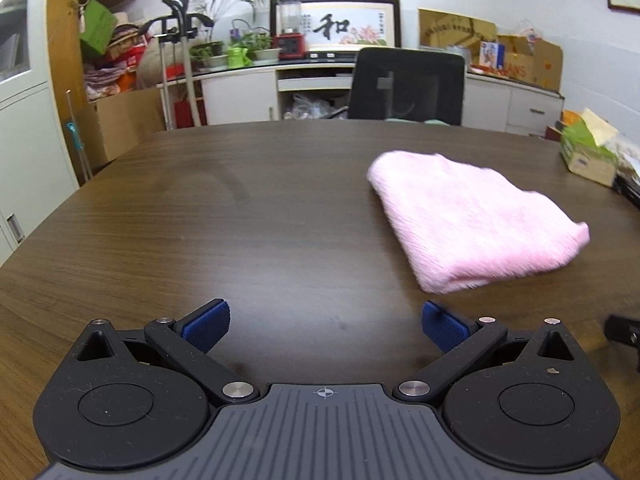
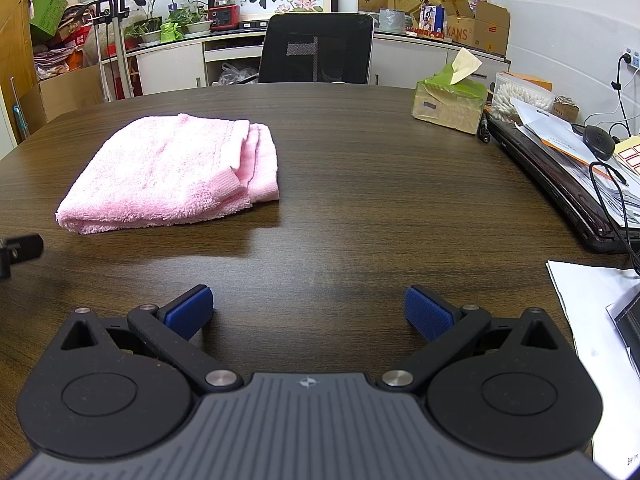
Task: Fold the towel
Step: 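Move both tools toward the pink towel on the table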
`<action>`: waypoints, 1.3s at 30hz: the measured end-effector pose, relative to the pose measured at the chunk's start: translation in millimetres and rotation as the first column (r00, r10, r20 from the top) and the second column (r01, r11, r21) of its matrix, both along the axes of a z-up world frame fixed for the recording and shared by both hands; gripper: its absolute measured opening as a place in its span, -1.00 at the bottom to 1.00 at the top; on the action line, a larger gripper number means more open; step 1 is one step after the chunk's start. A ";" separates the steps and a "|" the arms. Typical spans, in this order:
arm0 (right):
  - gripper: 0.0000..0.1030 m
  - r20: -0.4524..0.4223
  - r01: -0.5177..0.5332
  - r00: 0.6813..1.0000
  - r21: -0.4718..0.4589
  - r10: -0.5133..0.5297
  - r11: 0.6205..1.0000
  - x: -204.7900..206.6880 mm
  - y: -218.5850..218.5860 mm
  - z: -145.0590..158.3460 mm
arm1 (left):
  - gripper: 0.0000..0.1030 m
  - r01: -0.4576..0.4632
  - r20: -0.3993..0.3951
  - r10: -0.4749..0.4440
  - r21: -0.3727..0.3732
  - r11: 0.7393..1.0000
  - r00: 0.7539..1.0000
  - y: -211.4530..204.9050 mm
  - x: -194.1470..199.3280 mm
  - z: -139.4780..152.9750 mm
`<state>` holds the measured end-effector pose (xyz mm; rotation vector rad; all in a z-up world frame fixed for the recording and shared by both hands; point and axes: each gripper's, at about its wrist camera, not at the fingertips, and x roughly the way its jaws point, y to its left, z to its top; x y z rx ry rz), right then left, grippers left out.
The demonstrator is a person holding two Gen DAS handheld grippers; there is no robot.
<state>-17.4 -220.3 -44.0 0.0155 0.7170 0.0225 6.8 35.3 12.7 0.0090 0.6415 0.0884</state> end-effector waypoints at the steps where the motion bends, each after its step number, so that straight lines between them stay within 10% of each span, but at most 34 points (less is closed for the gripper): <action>1: 1.00 0.000 0.000 1.000 0.000 0.000 1.000 0.0 0.0 0.0 | 1.00 -0.006 0.004 0.006 0.000 1.000 1.000 2.8 0.6 1.3; 27: 1.00 0.000 -0.006 1.000 0.000 0.006 1.000 -0.3 -0.7 0.0 | 1.00 -0.129 0.008 0.129 0.015 0.992 0.992 69.1 16.0 2.3; 39: 0.99 0.025 0.233 0.972 0.004 -0.233 0.972 2.5 -42.0 3.1 | 1.00 -0.168 -0.010 0.168 0.011 0.986 0.986 87.3 19.7 -4.0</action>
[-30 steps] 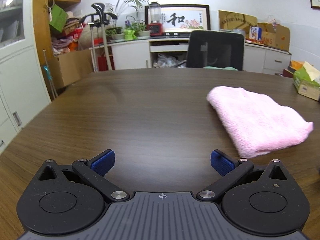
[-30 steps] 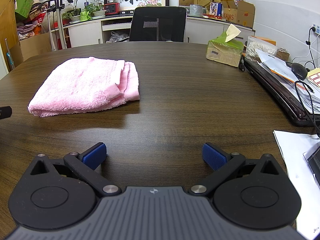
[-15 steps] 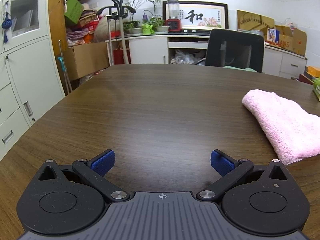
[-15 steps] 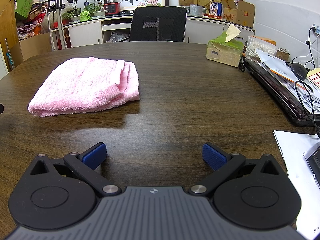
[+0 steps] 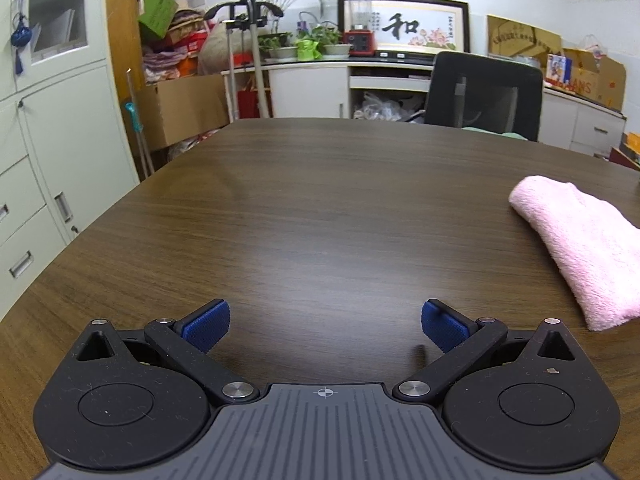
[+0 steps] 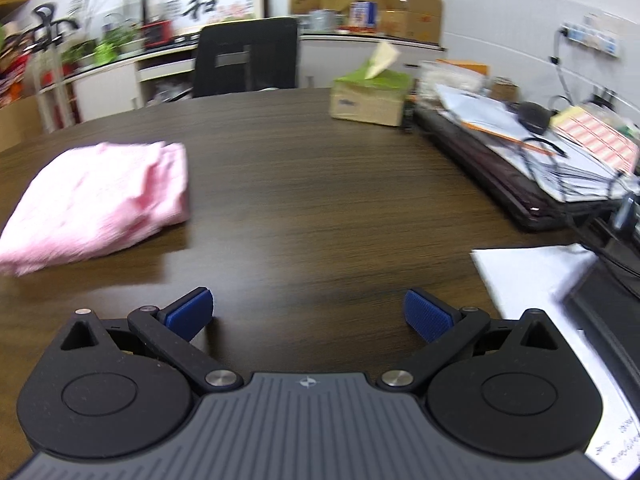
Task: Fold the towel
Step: 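Move both tools toward the pink towel on the table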
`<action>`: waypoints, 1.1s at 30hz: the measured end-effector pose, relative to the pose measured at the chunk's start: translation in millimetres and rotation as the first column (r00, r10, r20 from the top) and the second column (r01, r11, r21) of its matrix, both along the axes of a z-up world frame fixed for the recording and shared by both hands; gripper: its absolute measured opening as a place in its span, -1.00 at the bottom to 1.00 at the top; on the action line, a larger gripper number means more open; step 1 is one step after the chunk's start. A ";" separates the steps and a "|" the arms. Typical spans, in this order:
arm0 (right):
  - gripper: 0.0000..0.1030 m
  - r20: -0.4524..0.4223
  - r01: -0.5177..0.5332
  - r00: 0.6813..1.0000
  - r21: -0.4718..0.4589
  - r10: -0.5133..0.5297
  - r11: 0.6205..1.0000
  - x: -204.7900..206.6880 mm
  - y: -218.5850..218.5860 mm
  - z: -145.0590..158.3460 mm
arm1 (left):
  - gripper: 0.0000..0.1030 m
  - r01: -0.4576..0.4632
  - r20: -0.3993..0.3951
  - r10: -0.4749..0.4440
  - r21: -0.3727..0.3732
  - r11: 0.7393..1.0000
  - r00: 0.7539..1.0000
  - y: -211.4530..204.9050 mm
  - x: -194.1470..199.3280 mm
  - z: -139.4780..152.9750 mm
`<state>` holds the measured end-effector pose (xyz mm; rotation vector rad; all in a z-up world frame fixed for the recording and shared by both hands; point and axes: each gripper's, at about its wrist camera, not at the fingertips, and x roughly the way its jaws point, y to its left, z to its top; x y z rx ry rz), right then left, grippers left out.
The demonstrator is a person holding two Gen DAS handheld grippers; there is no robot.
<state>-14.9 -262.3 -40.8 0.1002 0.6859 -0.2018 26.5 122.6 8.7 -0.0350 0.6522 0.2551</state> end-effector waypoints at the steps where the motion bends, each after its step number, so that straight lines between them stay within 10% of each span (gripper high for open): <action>1: 0.99 0.002 0.017 1.000 0.000 -0.017 1.000 0.1 -4.3 0.2 | 1.00 -0.006 -0.001 0.006 -0.003 1.000 1.000 2.8 0.0 -0.1; 33: 1.00 -0.024 0.094 0.995 -0.003 -0.094 0.996 3.7 -34.4 -7.1 | 1.00 -0.002 -0.042 0.000 -0.044 0.999 0.999 16.5 0.4 -6.0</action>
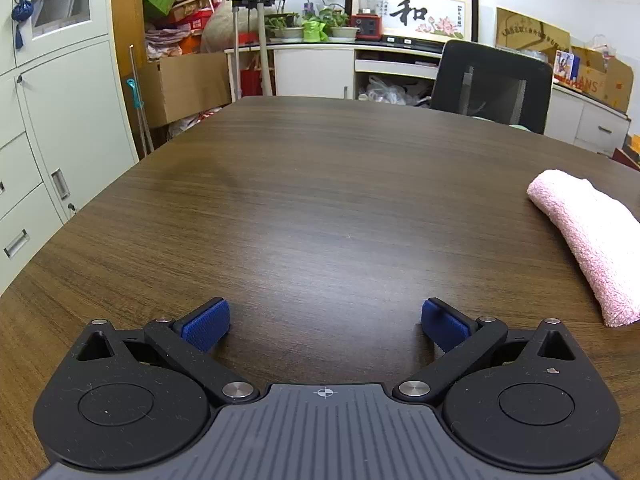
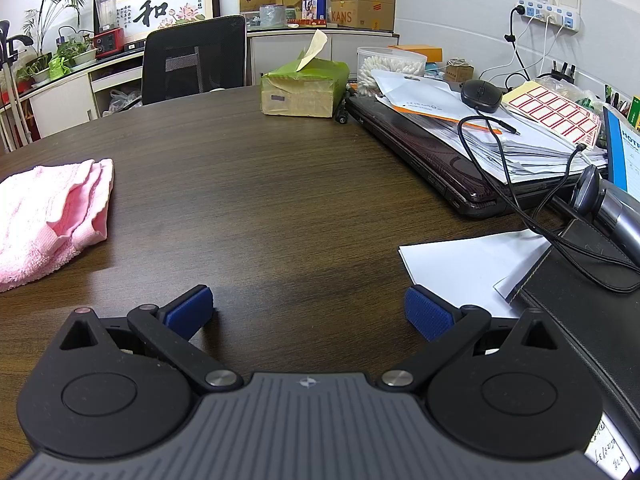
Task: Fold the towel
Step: 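Move both tools toward the pink towel on the table, then unfold the pink towel flat on the table by hand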
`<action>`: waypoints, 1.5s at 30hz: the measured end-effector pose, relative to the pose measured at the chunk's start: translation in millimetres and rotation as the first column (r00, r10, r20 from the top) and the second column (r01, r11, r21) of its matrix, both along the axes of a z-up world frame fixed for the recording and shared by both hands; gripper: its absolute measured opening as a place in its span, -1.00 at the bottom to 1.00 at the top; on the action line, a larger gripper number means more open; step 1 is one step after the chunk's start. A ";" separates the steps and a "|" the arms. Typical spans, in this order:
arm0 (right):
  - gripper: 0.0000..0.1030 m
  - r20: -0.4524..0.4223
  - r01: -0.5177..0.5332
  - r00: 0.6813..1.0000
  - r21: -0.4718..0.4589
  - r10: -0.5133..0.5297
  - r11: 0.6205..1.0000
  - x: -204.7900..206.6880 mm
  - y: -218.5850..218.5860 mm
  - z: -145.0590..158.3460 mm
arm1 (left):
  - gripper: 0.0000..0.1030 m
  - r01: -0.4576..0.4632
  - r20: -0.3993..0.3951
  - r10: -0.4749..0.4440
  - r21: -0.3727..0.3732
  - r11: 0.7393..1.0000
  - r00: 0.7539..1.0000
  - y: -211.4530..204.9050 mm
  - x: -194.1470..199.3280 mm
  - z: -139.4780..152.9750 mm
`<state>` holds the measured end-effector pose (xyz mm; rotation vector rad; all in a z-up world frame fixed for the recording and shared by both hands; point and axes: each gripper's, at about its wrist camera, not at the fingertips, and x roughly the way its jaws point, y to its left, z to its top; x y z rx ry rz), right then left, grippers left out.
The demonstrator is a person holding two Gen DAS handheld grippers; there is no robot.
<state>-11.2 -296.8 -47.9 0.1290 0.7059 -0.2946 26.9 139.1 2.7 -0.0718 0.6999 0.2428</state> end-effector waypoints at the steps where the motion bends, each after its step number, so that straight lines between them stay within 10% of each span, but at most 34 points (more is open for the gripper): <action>1: 1.00 0.000 0.000 1.000 0.000 0.000 1.000 0.0 0.0 0.0 | 1.00 0.000 0.000 0.000 -0.001 1.000 1.000 -0.2 -0.1 -0.3; 45: 1.00 0.000 0.000 1.000 0.000 0.000 1.000 -0.2 0.1 0.1 | 1.00 -0.022 -0.003 0.022 0.002 1.000 1.000 -2.7 -2.1 0.7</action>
